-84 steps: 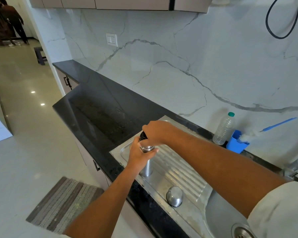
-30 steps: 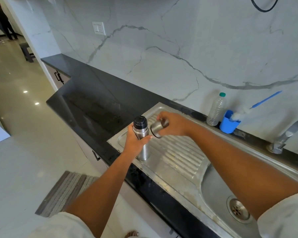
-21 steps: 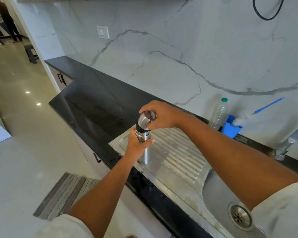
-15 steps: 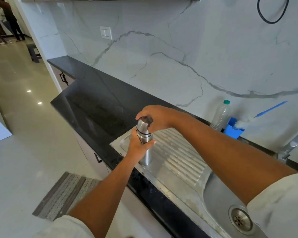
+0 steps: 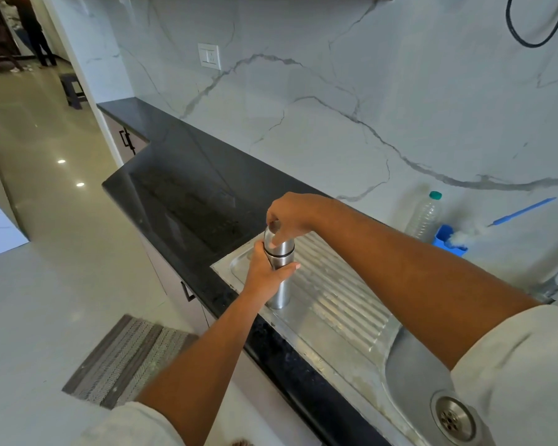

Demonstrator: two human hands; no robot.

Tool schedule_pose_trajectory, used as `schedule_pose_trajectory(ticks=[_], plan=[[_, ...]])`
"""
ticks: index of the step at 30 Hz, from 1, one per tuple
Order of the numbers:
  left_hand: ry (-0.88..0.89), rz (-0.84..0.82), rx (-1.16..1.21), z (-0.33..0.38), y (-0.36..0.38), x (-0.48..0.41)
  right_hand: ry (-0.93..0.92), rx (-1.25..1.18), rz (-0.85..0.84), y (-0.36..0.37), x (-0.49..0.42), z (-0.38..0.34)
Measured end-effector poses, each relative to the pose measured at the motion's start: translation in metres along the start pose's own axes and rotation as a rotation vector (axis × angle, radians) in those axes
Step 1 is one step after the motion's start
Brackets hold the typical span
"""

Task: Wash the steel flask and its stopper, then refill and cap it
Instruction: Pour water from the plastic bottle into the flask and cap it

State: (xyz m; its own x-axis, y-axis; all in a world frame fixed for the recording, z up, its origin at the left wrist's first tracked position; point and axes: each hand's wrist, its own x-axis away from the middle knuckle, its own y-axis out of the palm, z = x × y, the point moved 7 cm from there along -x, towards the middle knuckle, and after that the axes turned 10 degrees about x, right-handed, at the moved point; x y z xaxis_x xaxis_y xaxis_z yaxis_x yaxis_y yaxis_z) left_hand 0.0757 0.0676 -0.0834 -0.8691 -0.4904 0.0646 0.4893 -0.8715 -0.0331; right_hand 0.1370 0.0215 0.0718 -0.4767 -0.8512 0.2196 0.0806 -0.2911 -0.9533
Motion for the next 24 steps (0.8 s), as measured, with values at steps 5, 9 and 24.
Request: schedule_pose_trajectory(ticks=[5, 9, 24], plan=[[0.003, 0.008, 0.013, 0.000, 0.002, -0.001, 0.263, -0.105, -0.029, 0.014, 0.000, 0.008], [0.006, -0.020, 0.016, 0.000, 0.002, -0.001, 0.219, -0.032, -0.096, 0.006, 0.008, 0.008], [-0.011, -0.009, 0.008, -0.001, 0.001, -0.002, 0.175, -0.071, -0.112, 0.013, 0.009, 0.007]])
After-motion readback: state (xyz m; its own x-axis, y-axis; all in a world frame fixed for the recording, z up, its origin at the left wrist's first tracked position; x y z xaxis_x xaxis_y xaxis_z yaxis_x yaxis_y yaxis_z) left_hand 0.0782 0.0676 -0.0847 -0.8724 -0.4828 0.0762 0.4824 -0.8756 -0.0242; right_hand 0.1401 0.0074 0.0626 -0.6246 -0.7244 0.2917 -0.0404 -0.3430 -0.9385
